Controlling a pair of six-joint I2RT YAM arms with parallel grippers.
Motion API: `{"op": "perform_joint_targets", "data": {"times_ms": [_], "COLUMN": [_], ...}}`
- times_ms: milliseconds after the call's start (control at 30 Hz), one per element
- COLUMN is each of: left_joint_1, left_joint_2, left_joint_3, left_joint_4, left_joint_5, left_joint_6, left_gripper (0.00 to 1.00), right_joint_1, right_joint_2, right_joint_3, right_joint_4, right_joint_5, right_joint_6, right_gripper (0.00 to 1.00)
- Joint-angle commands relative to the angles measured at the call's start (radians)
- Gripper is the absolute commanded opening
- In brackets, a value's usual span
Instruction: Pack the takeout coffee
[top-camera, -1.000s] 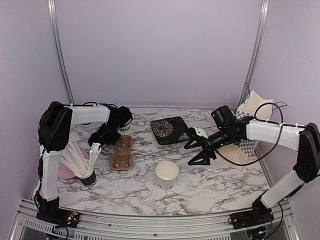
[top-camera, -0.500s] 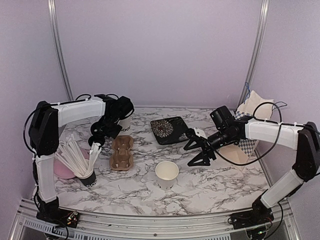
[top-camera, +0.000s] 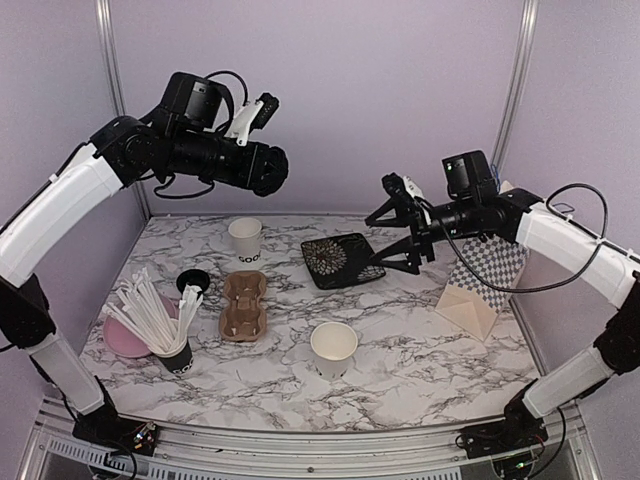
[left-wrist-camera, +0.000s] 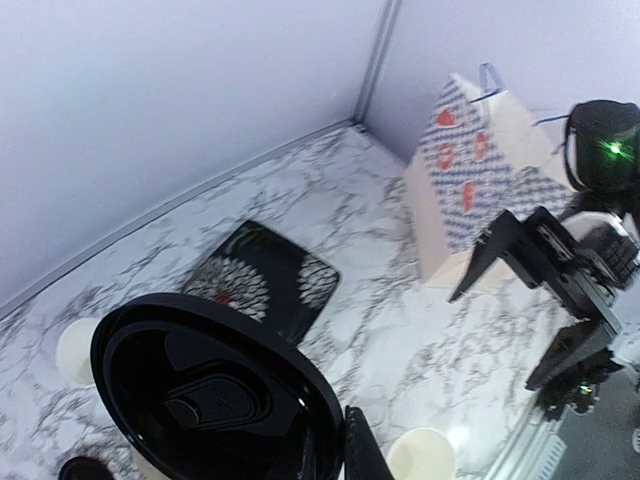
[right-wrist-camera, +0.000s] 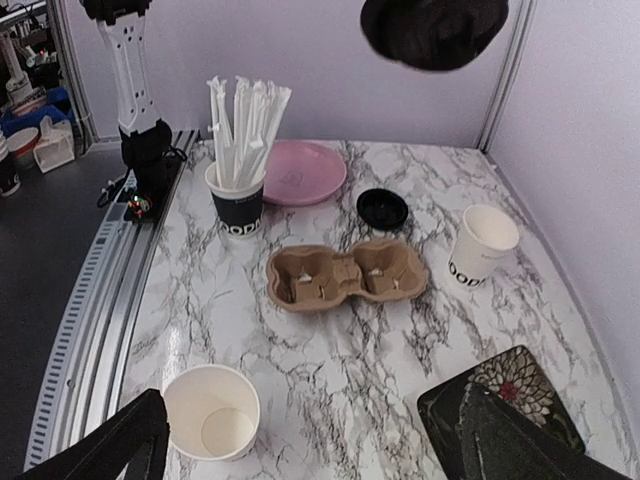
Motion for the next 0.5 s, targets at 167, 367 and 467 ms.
{"op": "perform_joint_targets", "data": {"times_ms": [167, 367, 467], "left_joint_1": [0.005, 0.006, 0.006], "left_joint_2": [-0.105, -0.142, -0.151], "left_joint_3": [-0.243, -0.362, -0.4], "left_joint_4": [0.554, 0.779, 0.876], "left_joint_5": [0.588, 0.646, 0.672], "left_joint_6": [-0.265, -0.421, -0.485], "left_gripper": [0.06, 0.06, 0.06], "right_joint_1": [0.018, 0.074, 0.107], "right_joint_2": [0.053, 0.087, 0.105], "right_joint_3": [0.233, 0.316, 0.338], "right_joint_4": [0.205, 0.245, 0.241], "right_joint_5": [-0.127, -0.111, -0.067], "right_joint_6": [0.294, 0.325, 0.316], "right_gripper": [0.98, 0.98, 0.98]}}
